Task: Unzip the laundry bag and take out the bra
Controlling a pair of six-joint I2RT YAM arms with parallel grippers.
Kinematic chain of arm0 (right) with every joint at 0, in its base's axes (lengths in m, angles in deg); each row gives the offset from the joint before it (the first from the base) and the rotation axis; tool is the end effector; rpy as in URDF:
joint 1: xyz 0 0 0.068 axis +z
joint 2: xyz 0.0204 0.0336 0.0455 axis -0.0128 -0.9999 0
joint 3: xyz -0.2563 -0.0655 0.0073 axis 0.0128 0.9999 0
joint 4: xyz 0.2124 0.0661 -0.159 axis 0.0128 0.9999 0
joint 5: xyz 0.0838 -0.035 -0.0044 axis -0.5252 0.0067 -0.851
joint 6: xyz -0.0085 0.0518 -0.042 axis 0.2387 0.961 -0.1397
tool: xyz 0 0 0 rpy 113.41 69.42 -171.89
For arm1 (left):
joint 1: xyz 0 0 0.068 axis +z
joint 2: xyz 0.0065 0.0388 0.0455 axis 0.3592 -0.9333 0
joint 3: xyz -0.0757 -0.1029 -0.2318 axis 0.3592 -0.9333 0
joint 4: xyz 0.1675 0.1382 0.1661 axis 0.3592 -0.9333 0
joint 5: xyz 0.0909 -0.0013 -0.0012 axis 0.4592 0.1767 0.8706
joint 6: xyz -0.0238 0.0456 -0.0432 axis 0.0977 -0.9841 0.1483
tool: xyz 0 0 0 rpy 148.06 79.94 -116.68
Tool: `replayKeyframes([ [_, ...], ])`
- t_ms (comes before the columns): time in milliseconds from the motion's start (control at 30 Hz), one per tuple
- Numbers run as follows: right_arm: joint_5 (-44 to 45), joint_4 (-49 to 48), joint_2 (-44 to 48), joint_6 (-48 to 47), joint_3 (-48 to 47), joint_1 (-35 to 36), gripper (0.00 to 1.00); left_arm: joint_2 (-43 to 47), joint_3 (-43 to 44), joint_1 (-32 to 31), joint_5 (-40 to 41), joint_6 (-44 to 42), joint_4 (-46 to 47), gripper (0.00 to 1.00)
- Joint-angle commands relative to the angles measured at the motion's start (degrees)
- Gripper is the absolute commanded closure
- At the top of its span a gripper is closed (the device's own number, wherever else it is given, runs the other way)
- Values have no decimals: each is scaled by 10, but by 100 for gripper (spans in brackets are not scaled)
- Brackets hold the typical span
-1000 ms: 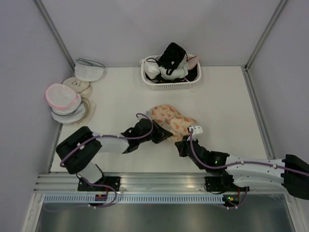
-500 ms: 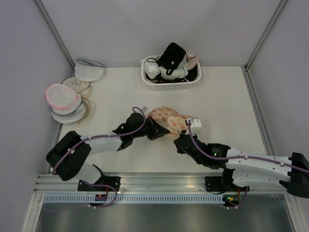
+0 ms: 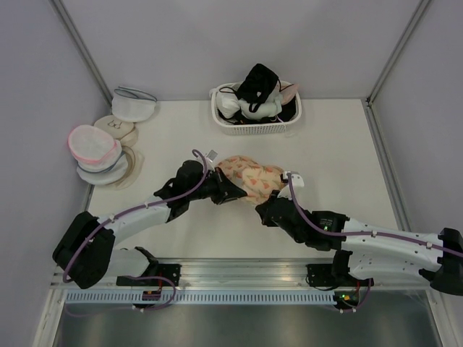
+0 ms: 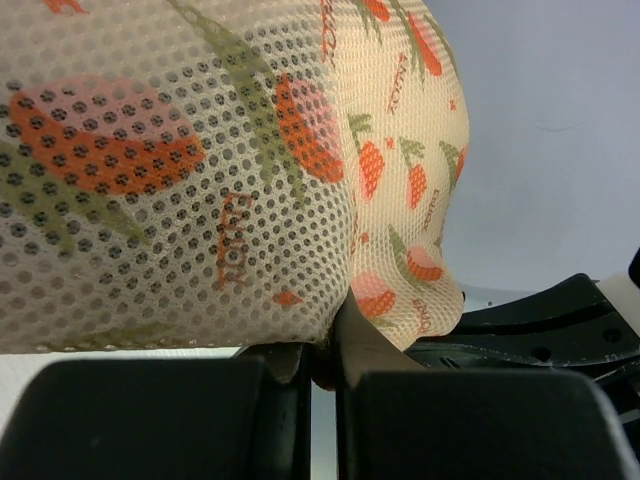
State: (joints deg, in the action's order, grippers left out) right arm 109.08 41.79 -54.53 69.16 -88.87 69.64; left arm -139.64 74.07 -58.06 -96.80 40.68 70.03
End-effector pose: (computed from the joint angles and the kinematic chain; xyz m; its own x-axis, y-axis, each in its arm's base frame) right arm 0.1125 0.2071 0.2392 -0.6368 0.2783 -0.7190 -0.1374 0.8766 0.4611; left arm 0.2259 -0.1980 0.1890 -0.9085 -0.3375 -0.2463 0.0735 0.4513 -0.8894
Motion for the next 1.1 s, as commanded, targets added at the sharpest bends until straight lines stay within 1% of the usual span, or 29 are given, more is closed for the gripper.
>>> replayKeyframes([
  [0,94,255,33,-34,-3,-5,100,5,-9,108,199,-144,-133,98],
  [100,76,233,33,-53,-1,-6,100,4,-8,116,202,-149,-134,98],
  [167,35,195,27,-91,4,-5,100,0,-5,116,199,-149,-134,98],
  [233,3,184,11,-106,3,-5,100,-3,0,117,200,-149,-134,98],
  [300,-7,194,-7,-115,-7,-5,100,-7,6,118,198,-150,-134,98],
  [367,4,223,-33,-107,-22,-5,99,-8,8,119,192,-149,-133,98],
  [433,7,222,-39,-106,-22,-5,100,-8,8,118,182,-142,-128,98],
  [533,-14,170,-21,-128,-4,-5,100,-5,6,119,160,-130,-118,98],
  [600,-43,104,-12,-142,15,-5,100,0,1,119,146,-122,-107,98],
  [633,-53,79,-5,-153,23,-5,96,6,-1,119,135,-111,-101,98],
  [667,-62,25,-4,-159,40,-5,91,10,-7,119,128,-104,-90,98],
  [700,-75,-2,-3,-163,49,-5,89,12,-11,117,121,-95,-84,98],
  [733,-79,-26,-7,-167,56,-5,75,19,-15,117,106,-76,-75,98],
  [767,-85,-75,-11,-170,66,-4,69,21,-21,115,98,-66,-65,98],
  [800,-92,-99,-26,-173,71,-5,63,25,-29,114,91,-56,-49,98],
  [833,-92,-123,-37,-174,74,-5,56,32,-36,111,78,-29,-38,98],
  [900,-97,-188,-71,-177,79,-4,54,38,-56,103,66,8,3,98],
  [933,-100,-229,-83,-179,81,-4,53,40,-57,93,61,17,7,98],
  [1067,-109,-299,-152,-188,72,-5,52,44,-56,68,73,32,9,98],
])
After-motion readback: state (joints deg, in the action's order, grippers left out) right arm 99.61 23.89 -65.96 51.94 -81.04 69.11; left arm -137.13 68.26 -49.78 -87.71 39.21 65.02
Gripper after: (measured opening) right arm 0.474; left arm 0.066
